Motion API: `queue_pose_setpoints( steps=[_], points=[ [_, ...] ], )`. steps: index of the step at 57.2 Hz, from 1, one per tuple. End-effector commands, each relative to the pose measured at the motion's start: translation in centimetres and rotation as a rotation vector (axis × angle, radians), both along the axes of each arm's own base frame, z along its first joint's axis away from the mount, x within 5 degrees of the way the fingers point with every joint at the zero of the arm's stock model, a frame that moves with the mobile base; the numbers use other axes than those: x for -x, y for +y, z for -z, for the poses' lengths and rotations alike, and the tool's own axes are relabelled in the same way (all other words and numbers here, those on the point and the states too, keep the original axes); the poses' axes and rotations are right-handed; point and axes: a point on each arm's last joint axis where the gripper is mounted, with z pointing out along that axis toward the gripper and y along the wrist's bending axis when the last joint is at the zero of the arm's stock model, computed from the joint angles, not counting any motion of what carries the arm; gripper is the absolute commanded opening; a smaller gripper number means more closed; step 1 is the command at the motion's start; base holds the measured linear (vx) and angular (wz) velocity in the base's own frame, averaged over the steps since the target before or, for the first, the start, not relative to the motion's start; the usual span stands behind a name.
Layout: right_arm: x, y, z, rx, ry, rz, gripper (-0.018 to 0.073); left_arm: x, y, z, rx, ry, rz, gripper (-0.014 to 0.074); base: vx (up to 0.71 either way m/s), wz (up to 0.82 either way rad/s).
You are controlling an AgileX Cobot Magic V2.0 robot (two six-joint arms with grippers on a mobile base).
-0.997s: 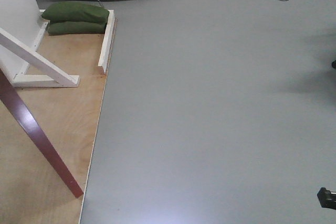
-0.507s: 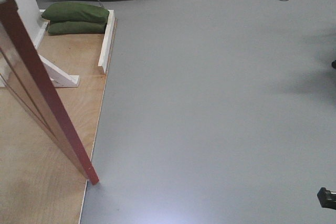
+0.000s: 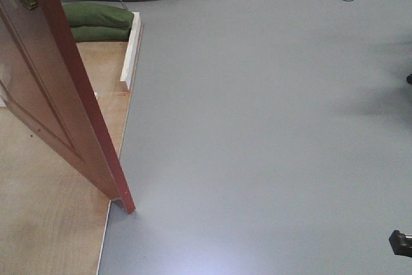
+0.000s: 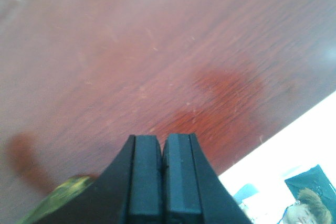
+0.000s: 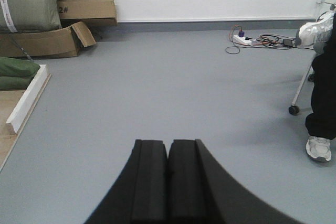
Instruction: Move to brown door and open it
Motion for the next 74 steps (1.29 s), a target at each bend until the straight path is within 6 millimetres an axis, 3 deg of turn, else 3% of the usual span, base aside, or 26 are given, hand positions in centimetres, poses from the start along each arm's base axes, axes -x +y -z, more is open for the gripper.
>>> queue_pose_setpoints(
  steps=[1,74],
  points=[
    [-0.07,-0.06,-0.59,0.022,-0.088,0.006,0.0,1.97,-0.67,-2.96,0.022,-0.098,-0.006,-0.0003,0.0,0.0],
    [-0.07,-0.06,-0.59,0.022,-0.088,0.006,0.0,1.97,-0.67,-2.96,0.022,-0.098,-0.006,-0.0003,0.01,-0.01]
  ],
)
